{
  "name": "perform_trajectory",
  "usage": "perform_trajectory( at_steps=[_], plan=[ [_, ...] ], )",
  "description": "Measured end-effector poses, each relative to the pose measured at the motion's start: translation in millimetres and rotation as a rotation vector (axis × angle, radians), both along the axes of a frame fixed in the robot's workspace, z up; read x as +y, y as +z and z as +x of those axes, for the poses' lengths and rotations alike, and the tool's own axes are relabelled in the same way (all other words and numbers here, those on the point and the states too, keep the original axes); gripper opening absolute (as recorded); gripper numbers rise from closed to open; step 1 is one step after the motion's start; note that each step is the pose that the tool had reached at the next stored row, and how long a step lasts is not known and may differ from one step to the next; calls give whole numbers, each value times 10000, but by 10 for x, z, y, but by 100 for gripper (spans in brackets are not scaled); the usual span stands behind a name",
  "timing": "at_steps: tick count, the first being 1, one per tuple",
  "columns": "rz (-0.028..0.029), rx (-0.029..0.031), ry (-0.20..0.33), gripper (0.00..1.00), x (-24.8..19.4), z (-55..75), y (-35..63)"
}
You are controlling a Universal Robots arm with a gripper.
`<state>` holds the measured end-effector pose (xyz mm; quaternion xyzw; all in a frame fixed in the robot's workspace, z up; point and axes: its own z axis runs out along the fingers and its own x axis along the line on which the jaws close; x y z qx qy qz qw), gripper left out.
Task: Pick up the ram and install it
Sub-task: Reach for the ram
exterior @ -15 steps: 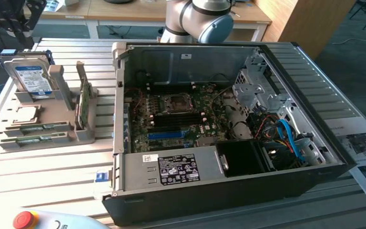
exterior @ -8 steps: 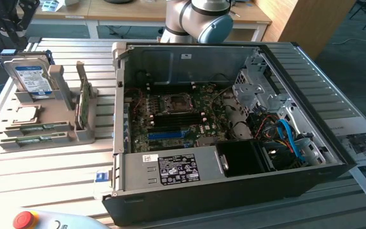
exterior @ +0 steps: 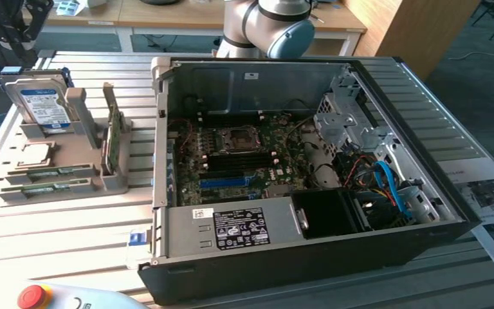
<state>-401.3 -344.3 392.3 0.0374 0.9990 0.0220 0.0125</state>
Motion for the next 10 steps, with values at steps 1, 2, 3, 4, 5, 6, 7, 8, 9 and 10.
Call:
perform_trajectory(
  at_steps=[1,2,3,4,5,6,7,8,9,10],
  plan=[
    [0,-1,1,10,-1,0,0],
    [1,0,0,10,-6,-1,0],
    [0,0,0,10,-15,-1,0],
    [0,0,1,10,-27,-1,0],
    [0,-1,0,10,-41,-2,0],
    [0,0,0,10,-55,-3,0],
    [0,0,0,10,-69,-4,0],
    [0,0,1,10,-83,-5,0],
    [0,-1,0,10,-110,-8,0],
    [0,0,0,10,-122,-10,0]
  ],
)
